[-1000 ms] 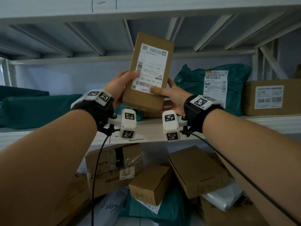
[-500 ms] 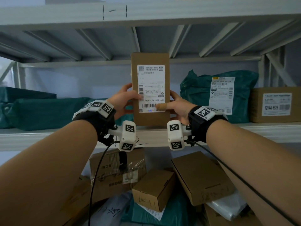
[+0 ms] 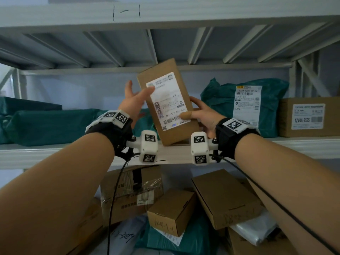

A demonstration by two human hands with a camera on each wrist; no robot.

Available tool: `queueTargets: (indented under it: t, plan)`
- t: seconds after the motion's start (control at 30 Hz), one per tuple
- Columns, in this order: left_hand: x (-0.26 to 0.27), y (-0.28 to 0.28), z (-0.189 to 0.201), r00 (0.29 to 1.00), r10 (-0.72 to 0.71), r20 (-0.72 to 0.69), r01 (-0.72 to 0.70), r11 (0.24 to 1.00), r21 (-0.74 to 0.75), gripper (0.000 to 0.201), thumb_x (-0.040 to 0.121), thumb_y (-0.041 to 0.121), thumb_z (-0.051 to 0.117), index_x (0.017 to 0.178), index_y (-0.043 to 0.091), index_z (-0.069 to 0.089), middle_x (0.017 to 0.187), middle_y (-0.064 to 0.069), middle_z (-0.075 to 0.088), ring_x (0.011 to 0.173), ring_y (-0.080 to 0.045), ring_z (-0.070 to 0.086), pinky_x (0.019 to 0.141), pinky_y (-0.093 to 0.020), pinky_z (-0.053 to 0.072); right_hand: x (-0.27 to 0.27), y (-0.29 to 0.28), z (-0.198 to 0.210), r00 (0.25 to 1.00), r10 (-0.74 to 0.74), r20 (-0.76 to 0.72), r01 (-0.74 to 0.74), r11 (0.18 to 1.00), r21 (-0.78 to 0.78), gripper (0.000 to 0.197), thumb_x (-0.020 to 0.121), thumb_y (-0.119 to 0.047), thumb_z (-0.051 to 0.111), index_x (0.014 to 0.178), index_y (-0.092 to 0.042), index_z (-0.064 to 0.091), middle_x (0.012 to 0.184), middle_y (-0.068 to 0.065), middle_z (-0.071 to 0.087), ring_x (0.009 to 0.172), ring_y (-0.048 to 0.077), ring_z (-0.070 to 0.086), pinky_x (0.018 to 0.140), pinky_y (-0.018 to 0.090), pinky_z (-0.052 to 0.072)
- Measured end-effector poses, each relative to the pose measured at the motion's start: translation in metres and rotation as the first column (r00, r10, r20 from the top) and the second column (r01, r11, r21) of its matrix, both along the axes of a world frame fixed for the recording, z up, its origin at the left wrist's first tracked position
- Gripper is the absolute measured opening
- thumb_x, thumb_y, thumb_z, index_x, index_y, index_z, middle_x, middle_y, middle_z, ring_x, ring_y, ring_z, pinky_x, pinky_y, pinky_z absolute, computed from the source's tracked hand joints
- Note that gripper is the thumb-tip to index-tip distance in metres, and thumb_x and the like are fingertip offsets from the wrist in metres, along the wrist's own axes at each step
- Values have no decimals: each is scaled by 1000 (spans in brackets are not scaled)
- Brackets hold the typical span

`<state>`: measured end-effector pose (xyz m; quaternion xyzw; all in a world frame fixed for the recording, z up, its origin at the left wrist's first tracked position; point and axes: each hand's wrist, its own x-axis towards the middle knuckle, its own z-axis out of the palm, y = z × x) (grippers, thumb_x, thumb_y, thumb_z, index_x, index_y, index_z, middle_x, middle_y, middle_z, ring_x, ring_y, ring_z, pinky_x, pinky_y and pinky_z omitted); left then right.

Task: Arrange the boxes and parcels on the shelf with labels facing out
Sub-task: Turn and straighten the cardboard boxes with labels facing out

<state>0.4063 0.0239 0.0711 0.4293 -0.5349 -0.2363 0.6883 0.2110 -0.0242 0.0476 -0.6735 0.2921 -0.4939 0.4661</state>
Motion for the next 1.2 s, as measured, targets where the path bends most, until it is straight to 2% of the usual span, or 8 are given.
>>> queueTargets:
  t: [0.13,0.27,0.33,0.4,0.6,0.83,1.03,1.2]
  plan:
    - [-11,8,18,865,492,98,-460,856,-237,90,76,49,66,148,31,15,156,-2,21,141,-26,27,115,-48,27,10,1,-2,990,-109,-86,102,991,-84,99,72,-18,80,149,-31,19,133,8,49,109,31,60,87,44,55]
    - [-35,21,26,247,789,563,-463,606,-647,61,85,20,57,138,40,35,156,4,19,147,-26,9,120,-49,7,15,-2,-3,976,-170,-137,152,979,-138,113,58,-25,86,149,-26,19,145,11,43,121,30,55,102,46,47]
    - [-45,24,26,-104,745,659,-314,604,-733,60,83,13,55,134,42,40,158,7,16,148,-25,2,117,-54,-3,13,-3,-1,960,-217,-176,186,966,-177,105,65,-23,84,149,-19,22,146,10,42,125,28,51,105,45,43]
    - [-51,24,24,-354,628,693,-210,669,-713,63,83,19,57,138,40,35,158,8,18,149,-23,3,114,-57,-7,11,-1,2,932,-287,-219,232,941,-248,102,66,-24,83,149,-17,23,147,10,39,129,27,47,107,43,41]
    - [-57,22,39,-552,362,752,-337,728,-597,92,68,59,68,144,35,23,152,4,32,141,-24,28,114,-58,10,5,10,11,905,-359,-227,266,896,-356,96,69,-19,80,146,-31,23,144,6,28,126,24,41,102,42,45]
    - [-54,20,46,-443,195,875,-495,761,-420,101,57,63,74,141,26,31,133,-3,48,124,-27,46,105,-49,32,14,22,13,854,-394,-340,173,831,-529,95,69,-8,74,146,-28,23,145,5,23,124,20,37,93,26,39]
    - [-37,25,43,64,366,928,-558,784,-271,91,58,73,66,128,18,44,121,-6,52,99,-24,54,82,-38,44,0,9,17,903,-407,-134,332,863,-381,108,72,-21,79,151,-28,6,157,9,12,143,27,20,114,40,27]
    - [-24,29,48,434,506,745,-578,791,-201,78,61,74,63,115,18,51,108,-3,59,87,-20,61,70,-31,51,-8,-2,6,962,-274,-9,273,960,-69,103,73,-35,78,150,-31,11,154,12,30,127,30,48,102,40,45]
